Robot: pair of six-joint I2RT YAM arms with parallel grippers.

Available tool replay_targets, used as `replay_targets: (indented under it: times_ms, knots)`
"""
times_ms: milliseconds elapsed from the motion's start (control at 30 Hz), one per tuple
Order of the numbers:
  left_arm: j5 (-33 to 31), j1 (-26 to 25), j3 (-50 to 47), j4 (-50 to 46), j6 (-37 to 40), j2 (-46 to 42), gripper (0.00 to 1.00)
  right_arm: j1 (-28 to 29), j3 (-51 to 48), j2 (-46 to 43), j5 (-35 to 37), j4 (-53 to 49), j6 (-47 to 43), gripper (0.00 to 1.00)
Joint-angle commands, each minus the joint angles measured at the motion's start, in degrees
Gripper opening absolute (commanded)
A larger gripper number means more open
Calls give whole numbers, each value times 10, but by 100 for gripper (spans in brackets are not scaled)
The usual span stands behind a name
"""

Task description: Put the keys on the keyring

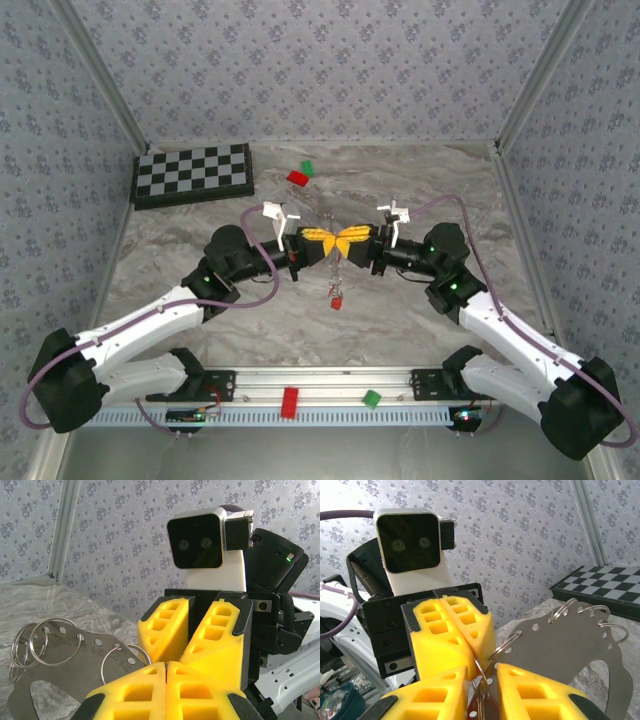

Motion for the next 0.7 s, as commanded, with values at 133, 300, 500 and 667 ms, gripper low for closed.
replay_targets:
  times_ms: [133,300,500,667]
  knots:
    - [-3,0,2,46,-4,2,0,-3,1,7,-21,23,12,19]
    - [-1,-1,4,45,-4,4,0,-3,-4,2,-20,22,10,12]
    - [-1,0,4,45,-5,6,0,-4,-2,0,-24,9,0,0]
    - [-8,0,5,33,-2,2,9,-12,-6,-8,-21,2,-4,0]
